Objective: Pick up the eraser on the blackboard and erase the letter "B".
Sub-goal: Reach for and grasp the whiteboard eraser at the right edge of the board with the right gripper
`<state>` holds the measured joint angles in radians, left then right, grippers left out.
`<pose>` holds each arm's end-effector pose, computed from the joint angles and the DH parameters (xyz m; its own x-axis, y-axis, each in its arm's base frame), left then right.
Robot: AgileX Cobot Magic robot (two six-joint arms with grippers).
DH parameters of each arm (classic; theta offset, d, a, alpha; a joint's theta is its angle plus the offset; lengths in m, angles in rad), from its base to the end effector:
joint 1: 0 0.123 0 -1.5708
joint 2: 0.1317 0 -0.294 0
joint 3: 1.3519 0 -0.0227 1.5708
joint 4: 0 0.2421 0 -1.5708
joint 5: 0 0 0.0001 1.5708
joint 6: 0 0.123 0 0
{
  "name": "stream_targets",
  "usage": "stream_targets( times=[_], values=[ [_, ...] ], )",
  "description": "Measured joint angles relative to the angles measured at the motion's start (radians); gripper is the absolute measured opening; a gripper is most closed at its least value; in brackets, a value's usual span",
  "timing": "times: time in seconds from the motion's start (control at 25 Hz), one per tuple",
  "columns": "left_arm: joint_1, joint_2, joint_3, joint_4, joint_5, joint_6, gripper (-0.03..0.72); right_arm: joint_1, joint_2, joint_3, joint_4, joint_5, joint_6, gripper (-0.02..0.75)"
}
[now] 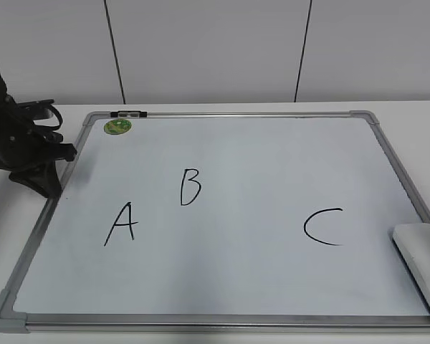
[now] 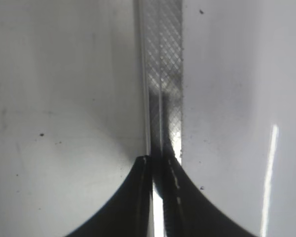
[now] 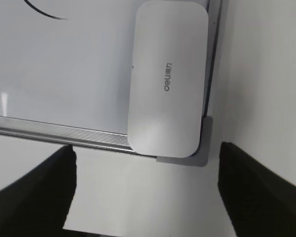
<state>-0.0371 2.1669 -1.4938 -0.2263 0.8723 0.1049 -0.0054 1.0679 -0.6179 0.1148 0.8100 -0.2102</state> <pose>0.4238 -0.0369 0.1073 -0.9930 -0.0046 -0.1177 0.0162 0.9843 -0.1756 0.1756 0.0093 0.2194 -0.9091 -0.1251 -0.3972 -0.1469 0.9888 0.0247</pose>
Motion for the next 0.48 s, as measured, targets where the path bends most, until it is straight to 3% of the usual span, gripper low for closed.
stream_targets(
  times=[0.48],
  values=[
    [0.0,0.0,-0.002,0.0,0.002,0.0,0.041,0.0,0.296,-0.01,-0.01,-0.25,-0.03,0.672]
  ],
)
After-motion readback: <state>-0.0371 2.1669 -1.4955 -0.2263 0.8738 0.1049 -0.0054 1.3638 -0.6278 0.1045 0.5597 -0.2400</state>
